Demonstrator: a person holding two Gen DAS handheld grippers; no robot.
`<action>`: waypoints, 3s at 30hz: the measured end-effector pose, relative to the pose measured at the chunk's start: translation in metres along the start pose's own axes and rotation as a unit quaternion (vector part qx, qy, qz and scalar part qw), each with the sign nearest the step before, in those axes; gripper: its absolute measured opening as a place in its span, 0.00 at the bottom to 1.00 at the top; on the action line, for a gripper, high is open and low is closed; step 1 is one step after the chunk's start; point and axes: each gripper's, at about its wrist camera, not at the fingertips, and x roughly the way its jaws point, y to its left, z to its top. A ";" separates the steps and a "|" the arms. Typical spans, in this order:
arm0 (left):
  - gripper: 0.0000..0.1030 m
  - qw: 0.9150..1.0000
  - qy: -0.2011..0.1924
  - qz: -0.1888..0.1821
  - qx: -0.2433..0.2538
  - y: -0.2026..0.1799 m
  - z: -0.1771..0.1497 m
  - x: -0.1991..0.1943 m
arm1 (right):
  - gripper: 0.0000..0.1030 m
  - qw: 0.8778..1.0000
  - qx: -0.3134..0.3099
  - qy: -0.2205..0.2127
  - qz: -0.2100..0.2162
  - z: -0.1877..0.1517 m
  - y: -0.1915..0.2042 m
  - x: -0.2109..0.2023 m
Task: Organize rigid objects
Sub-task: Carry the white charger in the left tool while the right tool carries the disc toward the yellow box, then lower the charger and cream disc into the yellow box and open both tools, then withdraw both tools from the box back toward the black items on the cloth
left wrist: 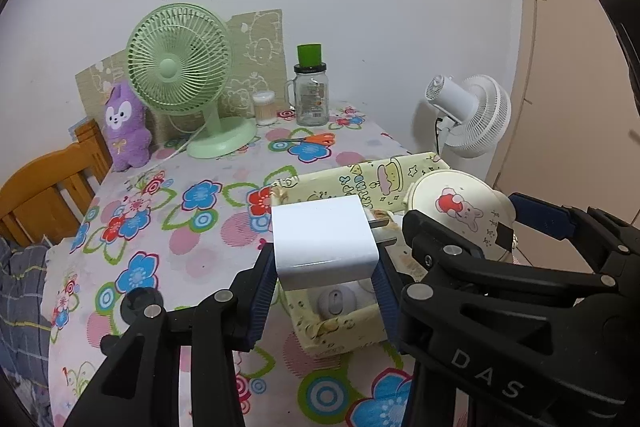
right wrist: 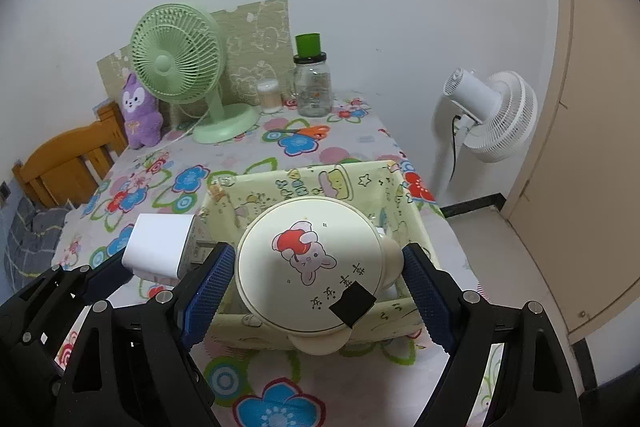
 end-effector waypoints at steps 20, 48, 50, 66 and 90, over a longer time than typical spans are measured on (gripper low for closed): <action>0.47 0.999 0.047 -0.005 0.014 -0.014 0.009 0.056 | 0.83 0.998 0.032 0.052 -0.013 0.005 -0.031 0.053; 0.55 0.996 0.091 -0.020 0.017 -0.017 0.008 0.091 | 0.84 0.997 0.009 0.080 0.002 0.010 -0.020 0.093; 0.55 0.995 0.092 -0.020 0.018 -0.018 0.008 0.091 | 0.84 0.997 0.009 0.079 0.002 0.010 -0.021 0.094; 0.78 0.996 0.081 -0.027 0.028 -0.021 0.004 0.071 | 0.90 0.996 0.033 0.080 0.024 0.001 -0.022 0.073; 0.84 0.999 0.033 -0.016 0.021 -0.003 -0.020 -0.004 | 0.94 0.999 0.020 0.027 0.024 -0.022 0.009 0.000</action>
